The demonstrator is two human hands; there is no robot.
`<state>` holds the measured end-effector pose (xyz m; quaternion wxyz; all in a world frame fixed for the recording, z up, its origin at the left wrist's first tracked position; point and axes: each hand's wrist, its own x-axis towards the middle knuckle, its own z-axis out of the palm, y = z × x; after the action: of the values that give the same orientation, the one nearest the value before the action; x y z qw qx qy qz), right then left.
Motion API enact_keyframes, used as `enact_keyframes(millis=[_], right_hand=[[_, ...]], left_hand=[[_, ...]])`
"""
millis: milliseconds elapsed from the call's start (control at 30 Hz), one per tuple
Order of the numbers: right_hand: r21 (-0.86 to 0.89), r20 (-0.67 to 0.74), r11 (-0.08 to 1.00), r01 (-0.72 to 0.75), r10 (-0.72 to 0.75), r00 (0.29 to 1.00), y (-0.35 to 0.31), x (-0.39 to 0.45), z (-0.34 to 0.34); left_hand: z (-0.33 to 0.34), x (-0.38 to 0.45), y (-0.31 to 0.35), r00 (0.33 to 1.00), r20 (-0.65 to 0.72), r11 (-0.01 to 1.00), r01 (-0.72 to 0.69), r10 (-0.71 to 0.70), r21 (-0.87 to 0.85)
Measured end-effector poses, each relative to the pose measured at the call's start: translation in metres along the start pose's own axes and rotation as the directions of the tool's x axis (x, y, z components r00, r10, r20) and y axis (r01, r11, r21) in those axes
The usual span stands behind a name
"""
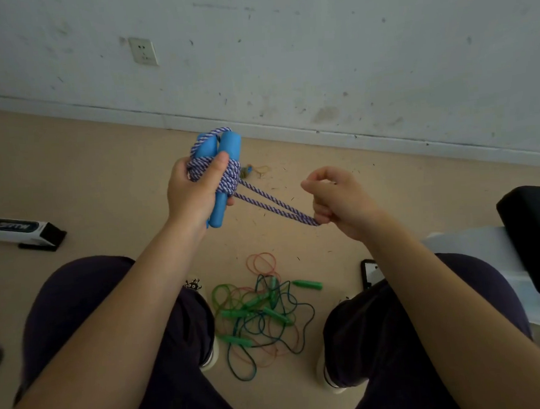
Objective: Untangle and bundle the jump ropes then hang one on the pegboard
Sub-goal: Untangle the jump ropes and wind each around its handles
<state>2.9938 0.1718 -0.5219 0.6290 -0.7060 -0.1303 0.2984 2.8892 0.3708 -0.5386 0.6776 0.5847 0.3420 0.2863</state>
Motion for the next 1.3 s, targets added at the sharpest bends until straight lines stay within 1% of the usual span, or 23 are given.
enact_keyframes(millis=[67,100,167,200,233,267,300,400,433,500,600,667,733,833,933,1000,1100,1167,1233,1300], right_hand=[[-0.207,0.029,0.978,0.008,-0.003,1.000,0.002,0.000,-0.002],[-0.363,0.068,0.931,0.018,0.008,0.998,0.003,0.000,0.000],[-0.662,0.164,0.748,0.055,0.073,0.984,0.005,-0.002,0.005],[-0.745,0.208,0.663,0.078,0.120,0.971,0.007,-0.002,0.007],[-0.780,0.240,0.619,0.093,0.158,0.958,0.007,-0.001,0.008],[-0.788,0.259,0.606,0.105,0.172,0.950,0.007,-0.001,0.008],[-0.776,0.270,0.620,0.116,0.161,0.949,0.007,-0.001,0.007],[-0.631,0.290,0.759,0.162,0.037,0.956,0.005,-0.002,0.001],[-0.597,0.291,0.778,0.194,-0.015,0.956,0.005,-0.003,0.000],[-0.582,0.294,0.772,0.257,-0.095,0.951,0.005,-0.004,-0.001],[-0.536,0.302,0.806,0.252,-0.095,0.949,0.003,-0.006,-0.003],[-0.458,0.322,0.860,0.225,-0.076,0.944,0.000,-0.007,-0.005],[-0.374,0.310,0.911,0.173,-0.053,0.949,-0.001,-0.007,-0.005],[-0.361,0.282,0.925,0.122,-0.016,0.959,0.000,-0.007,-0.001],[-0.484,0.251,0.867,0.123,0.002,0.968,0.002,-0.008,0.003],[-0.554,0.240,0.821,0.139,-0.002,0.971,0.002,-0.009,0.001],[-0.590,0.234,0.792,0.159,-0.021,0.972,0.001,-0.009,-0.006],[-0.531,0.217,0.830,0.168,-0.059,0.974,-0.001,-0.009,-0.012],[-0.405,0.161,0.898,0.173,-0.117,0.980,-0.003,-0.007,-0.020],[-0.295,0.109,0.938,0.179,-0.153,0.982,-0.005,-0.004,-0.029]], left_hand=[[0.001,-0.001,-0.001,0.999,0.036,1.000,-0.006,0.006,0.005],[0.002,-0.003,-0.002,0.998,0.066,1.000,-0.011,0.010,0.014],[0.006,-0.006,-0.005,0.992,0.126,0.999,-0.024,0.018,0.040],[0.007,-0.008,-0.008,0.989,0.144,0.998,-0.034,0.025,0.061],[0.008,-0.008,-0.010,0.987,0.154,0.995,-0.047,0.033,0.087],[0.008,-0.009,-0.011,0.987,0.158,0.992,-0.061,0.043,0.109],[0.008,-0.008,-0.011,0.986,0.156,0.989,-0.073,0.053,0.127],[0.006,-0.005,-0.012,0.986,0.149,0.980,-0.102,0.077,0.168],[0.006,-0.005,-0.013,0.984,0.161,0.978,-0.106,0.076,0.181],[0.007,-0.005,-0.015,0.974,0.222,0.970,-0.086,0.035,0.226],[0.008,-0.009,-0.017,0.949,0.312,0.965,-0.030,-0.055,0.260],[0.008,-0.009,-0.014,0.940,0.334,0.975,-0.008,-0.068,0.220],[0.009,-0.009,-0.012,0.937,0.342,0.984,0.003,-0.066,0.180],[0.011,-0.011,-0.012,0.955,0.295,0.984,-0.016,-0.038,0.178],[0.011,-0.011,-0.013,0.981,0.188,0.971,-0.086,0.044,0.223],[0.008,-0.007,-0.012,0.989,0.127,0.963,-0.108,0.079,0.247],[0.004,-0.004,-0.012,0.992,0.119,0.963,-0.079,0.050,0.258],[0.001,-0.001,-0.010,0.993,0.115,0.973,-0.053,0.028,0.223],[-0.003,0.003,-0.007,0.995,0.094,0.984,-0.039,0.023,0.174],[-0.007,0.005,-0.004,0.998,0.064,0.987,-0.036,0.026,0.156]])
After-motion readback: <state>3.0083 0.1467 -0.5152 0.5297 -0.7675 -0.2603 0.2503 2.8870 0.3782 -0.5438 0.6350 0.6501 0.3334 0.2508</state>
